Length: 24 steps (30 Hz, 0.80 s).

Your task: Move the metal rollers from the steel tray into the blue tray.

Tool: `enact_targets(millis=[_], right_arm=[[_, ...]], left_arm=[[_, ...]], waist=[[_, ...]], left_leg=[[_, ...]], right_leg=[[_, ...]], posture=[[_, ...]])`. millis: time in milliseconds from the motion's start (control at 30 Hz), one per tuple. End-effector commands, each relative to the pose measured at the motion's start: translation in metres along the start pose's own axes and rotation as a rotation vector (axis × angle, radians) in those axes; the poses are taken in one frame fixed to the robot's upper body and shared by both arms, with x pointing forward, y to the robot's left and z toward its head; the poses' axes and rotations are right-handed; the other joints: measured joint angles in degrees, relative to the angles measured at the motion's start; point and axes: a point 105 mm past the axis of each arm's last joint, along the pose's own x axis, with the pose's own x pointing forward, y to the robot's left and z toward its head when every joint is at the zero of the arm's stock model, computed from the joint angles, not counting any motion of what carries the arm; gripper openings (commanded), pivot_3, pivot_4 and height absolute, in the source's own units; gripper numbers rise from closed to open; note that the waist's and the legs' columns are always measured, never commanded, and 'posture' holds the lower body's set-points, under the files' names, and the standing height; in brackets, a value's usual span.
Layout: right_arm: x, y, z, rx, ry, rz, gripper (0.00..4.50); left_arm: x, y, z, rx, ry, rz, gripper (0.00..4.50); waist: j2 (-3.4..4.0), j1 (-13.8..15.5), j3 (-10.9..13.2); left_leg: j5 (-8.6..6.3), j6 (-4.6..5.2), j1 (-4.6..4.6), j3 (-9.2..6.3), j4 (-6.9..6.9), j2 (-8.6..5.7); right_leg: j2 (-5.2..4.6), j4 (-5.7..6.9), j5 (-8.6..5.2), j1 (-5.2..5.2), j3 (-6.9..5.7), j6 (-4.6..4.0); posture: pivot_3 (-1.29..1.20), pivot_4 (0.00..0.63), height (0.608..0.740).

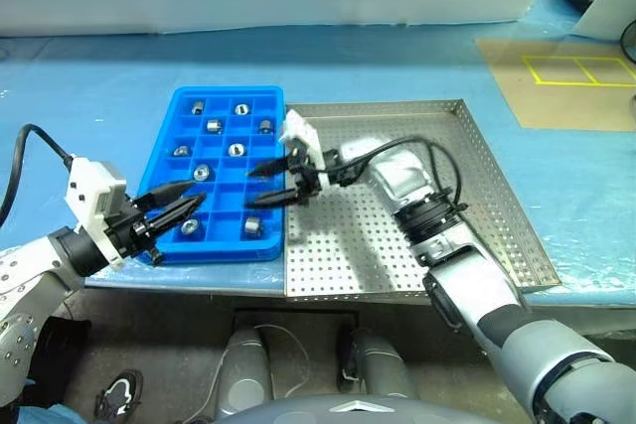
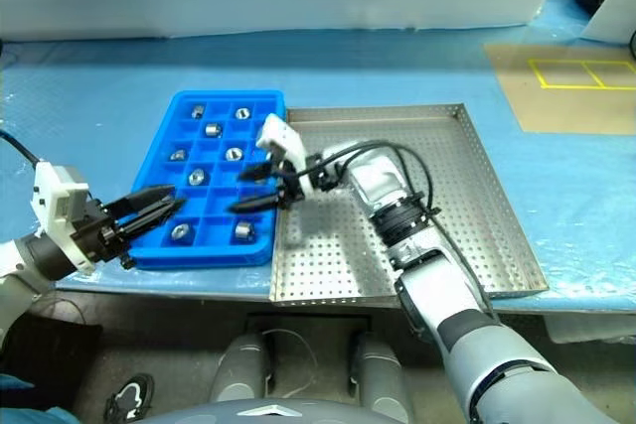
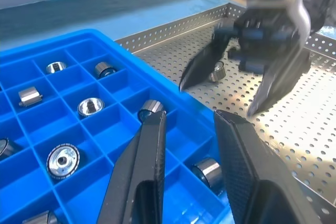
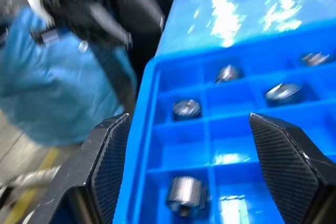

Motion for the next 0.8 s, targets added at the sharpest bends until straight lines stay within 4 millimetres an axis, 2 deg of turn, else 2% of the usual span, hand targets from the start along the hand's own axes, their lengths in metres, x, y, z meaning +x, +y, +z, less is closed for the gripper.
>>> enact_targets(millis=[33,100,133,367,600,800], right_arm=[[-0.024,-0.021,0.032,-0.105,-0.123,-0.169,3.72],[-0.036,-0.033,0.037,-0.1,-0.161,-0.263,3.72],[-0.041,-0.038,0.033,-0.119,-0.141,-0.305,3.72],[-0.056,-0.054,-0.014,-0.267,0.062,-0.459,3.72],[-0.064,-0.052,-0.044,-0.181,0.077,-0.488,3.72],[-0.065,-0.066,-0.042,-0.196,0.032,-0.618,3.72]], left_arm=[[0.012,0.0,0.008,0.02,-0.048,-0.019,1.56],[0.021,-0.001,0.008,0.015,-0.059,-0.045,1.56],[0.025,-0.003,0.008,0.012,-0.063,-0.061,1.56],[0.048,-0.008,0.009,0.006,-0.085,-0.144,1.56],[0.064,-0.02,0.005,-0.014,-0.092,-0.205,1.56],[0.065,-0.018,-0.001,0.001,-0.064,-0.201,1.56]], waist=[[0.0,0.0,0.0],[0.0,-0.1,0.0],[-0.01,-0.2,0.0],[-0.03,-1.5,0.0],[-0.02,-2.3,0.0],[-0.02,-3.2,0.0]], left_leg=[[0.0,0.0,0.0,0.0,0.03,0.0],[0.01,-0.02,0.03,0.01,0.07,-0.01],[0.02,-0.04,0.03,0.01,0.08,-0.01],[0.09,-0.15,0.0,0.01,0.3,-0.02],[0.07,-0.12,-0.04,0.01,0.55,-0.03],[0.01,-0.01,-0.02,0.0,0.67,-0.01]], right_leg=[[0.0,0.03,0.0,0.0,0.01,0.0],[0.01,0.1,0.0,-0.01,0.03,0.0],[0.01,0.13,0.0,-0.02,0.04,-0.01],[0.03,0.36,0.0,-0.04,0.06,-0.01],[0.03,0.54,0.0,-0.06,0.12,-0.01],[0.05,0.66,0.02,-0.06,0.12,-0.03]], posture=[[-0.05,0.15,0.74],[-0.08,0.15,0.74],[-0.09,0.15,0.74],[-0.14,0.15,0.74],[-0.17,0.15,0.74],[-0.19,0.15,0.74]])
